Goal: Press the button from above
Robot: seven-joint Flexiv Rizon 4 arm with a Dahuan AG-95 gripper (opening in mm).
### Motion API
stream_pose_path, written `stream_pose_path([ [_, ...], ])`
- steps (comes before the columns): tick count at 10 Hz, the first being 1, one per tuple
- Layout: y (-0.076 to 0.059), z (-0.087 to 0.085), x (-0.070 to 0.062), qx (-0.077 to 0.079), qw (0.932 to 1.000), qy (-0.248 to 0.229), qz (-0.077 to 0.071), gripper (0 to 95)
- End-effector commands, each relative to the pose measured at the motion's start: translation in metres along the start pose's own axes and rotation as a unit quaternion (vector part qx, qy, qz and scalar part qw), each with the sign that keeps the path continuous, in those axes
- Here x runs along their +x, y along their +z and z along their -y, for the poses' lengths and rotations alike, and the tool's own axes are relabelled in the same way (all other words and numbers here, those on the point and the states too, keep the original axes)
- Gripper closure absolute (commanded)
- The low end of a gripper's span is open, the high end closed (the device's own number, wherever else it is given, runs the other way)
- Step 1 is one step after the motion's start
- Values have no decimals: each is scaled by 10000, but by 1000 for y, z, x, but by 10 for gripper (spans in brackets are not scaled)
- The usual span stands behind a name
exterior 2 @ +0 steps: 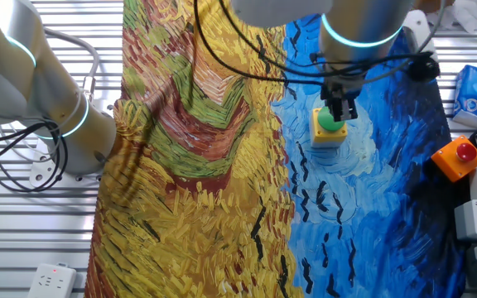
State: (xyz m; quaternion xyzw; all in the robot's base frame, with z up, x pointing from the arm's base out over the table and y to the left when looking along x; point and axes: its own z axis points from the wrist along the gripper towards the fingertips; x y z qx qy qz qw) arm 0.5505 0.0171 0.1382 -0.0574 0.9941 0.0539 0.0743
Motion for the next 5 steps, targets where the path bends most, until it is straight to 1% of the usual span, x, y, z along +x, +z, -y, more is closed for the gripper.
stream_pose_path([
  [1,0,-1,0,-65,9885,315,-1480,950],
  [2,0,-1,0,-74,9847,353,-1702,950],
  [4,0,-1,0,-76,9827,378,-1814,950],
  [5,0,-1,0,-80,9824,378,-1828,950],
])
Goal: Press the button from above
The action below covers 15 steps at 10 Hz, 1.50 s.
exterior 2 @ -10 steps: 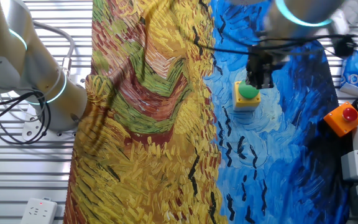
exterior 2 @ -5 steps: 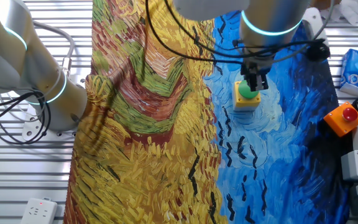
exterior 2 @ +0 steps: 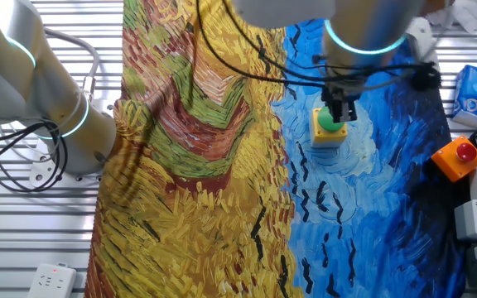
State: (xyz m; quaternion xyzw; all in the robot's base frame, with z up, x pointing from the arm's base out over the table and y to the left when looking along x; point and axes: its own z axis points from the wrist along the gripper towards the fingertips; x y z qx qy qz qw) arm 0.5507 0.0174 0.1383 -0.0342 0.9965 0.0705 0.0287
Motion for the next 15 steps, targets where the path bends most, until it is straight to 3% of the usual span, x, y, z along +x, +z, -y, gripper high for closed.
stream_pose_path([
  [1,0,0,0,119,9902,125,-1383,950],
  [9,0,0,0,136,9926,104,-1205,950],
  [13,0,0,0,166,9964,101,-820,950],
  [14,0,0,0,166,9964,108,-822,950],
  [15,0,0,0,164,9954,134,-938,950],
])
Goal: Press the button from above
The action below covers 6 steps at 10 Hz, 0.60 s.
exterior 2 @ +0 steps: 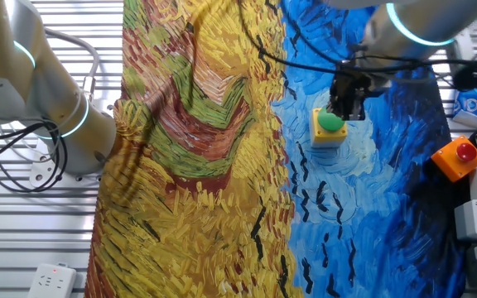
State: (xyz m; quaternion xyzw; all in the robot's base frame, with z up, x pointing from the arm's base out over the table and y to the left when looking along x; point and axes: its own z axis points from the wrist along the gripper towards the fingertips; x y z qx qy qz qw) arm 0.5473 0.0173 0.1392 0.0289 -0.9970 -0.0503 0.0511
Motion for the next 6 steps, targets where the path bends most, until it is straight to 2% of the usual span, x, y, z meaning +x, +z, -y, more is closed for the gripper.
stream_pose_path([
  [1,1,0,-3,-20,9998,42,-210,950],
  [6,2,0,-3,-32,9996,81,-268,950],
])
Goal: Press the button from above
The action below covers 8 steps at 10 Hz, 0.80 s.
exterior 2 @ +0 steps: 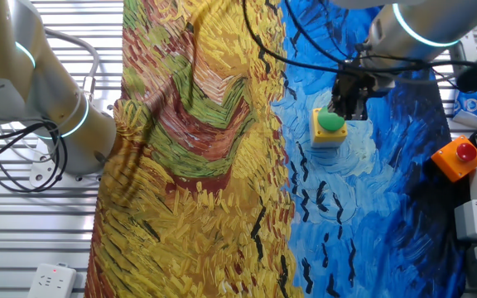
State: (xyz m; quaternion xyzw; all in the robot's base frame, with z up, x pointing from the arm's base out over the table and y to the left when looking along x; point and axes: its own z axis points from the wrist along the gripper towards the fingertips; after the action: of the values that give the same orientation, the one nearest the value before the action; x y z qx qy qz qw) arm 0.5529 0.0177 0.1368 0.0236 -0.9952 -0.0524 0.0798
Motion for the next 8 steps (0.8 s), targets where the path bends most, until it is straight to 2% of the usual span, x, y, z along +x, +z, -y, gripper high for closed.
stream_pose_path([
  [1,0,0,3,-19,10000,8,-93,950],
  [2,0,0,3,-23,9999,5,-145,950],
  [3,0,0,3,-27,10000,5,-67,950],
  [4,1,0,4,-68,9986,-52,528,950],
  [5,2,0,6,-168,9973,-65,709,950],
  [8,3,0,6,-142,9980,-22,618,950],
])
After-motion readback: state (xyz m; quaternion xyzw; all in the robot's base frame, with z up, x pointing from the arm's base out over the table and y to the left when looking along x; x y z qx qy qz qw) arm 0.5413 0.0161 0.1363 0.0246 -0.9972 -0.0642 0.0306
